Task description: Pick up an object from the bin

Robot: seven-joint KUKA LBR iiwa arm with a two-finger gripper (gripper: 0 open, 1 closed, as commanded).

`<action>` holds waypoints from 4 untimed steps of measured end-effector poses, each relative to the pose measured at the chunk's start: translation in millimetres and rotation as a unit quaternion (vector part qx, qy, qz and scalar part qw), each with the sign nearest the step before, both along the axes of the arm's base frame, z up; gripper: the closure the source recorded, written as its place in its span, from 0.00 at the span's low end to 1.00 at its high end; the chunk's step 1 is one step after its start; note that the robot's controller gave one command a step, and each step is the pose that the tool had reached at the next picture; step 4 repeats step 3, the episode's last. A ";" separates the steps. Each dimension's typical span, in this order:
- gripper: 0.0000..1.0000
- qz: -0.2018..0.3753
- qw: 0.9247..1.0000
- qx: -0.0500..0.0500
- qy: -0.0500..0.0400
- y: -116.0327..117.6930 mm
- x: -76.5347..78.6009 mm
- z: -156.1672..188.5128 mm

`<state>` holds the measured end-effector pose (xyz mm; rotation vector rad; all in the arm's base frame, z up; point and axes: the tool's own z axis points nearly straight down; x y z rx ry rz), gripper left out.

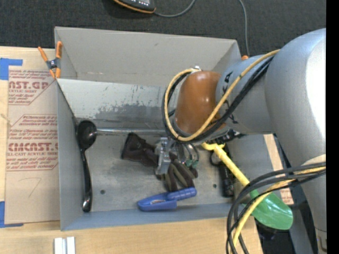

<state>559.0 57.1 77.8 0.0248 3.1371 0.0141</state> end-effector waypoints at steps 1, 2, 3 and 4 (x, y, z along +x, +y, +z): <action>1.00 -0.002 1.000 0.000 -0.001 -15.6 -4.3 5.5; 1.00 0.004 1.000 0.001 0.001 1.3 -5.5 113.8; 1.00 0.007 1.000 0.002 0.000 -3.9 2.0 139.3; 1.00 0.007 1.000 0.002 0.000 -3.9 2.0 139.3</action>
Offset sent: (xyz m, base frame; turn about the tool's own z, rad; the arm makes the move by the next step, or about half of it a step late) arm -0.0052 0.0039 0.1355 -0.0109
